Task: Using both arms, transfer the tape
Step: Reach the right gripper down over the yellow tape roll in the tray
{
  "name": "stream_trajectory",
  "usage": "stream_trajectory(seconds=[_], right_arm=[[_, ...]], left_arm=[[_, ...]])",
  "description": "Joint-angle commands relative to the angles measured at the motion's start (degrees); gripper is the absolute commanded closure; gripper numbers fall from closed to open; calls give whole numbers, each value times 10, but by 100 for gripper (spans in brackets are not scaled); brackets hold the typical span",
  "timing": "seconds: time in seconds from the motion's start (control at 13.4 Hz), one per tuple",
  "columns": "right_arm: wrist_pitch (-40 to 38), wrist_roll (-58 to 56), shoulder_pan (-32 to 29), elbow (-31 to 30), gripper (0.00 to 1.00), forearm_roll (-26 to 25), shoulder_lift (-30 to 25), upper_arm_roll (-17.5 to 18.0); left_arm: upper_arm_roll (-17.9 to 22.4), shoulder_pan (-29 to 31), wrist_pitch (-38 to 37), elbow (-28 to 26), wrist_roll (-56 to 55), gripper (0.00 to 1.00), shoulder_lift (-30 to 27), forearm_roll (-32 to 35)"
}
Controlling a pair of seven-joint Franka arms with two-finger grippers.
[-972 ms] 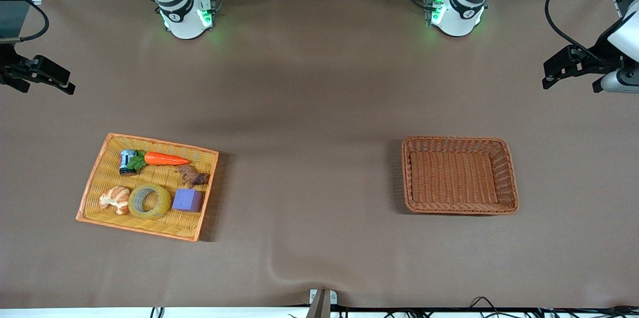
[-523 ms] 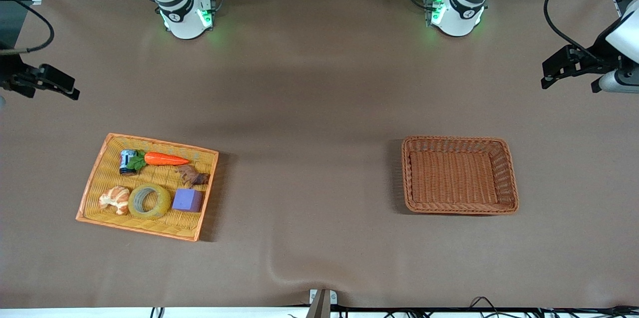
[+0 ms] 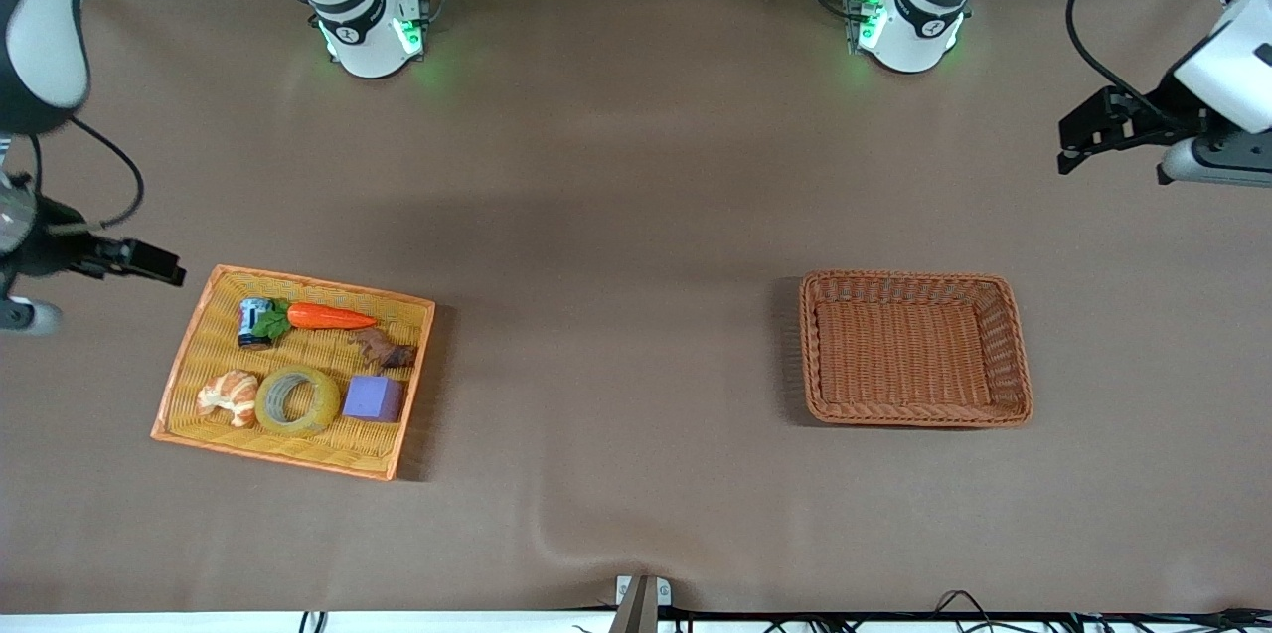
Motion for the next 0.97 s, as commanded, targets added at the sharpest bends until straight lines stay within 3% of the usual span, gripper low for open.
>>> stream_trajectory(seconds=[0.0, 0.45, 0.9], right_arm=[[41, -10, 1, 3, 0, 0, 43, 5], [170, -88, 9, 9, 0, 7, 153, 7], [187, -198, 20, 10, 0, 7, 206, 8]], left_arm=[[-16, 1, -9, 1, -12, 0, -2, -10], [-33, 2, -8, 2, -12, 0, -3, -8], [-32, 4, -8, 2, -19, 0, 3, -8]])
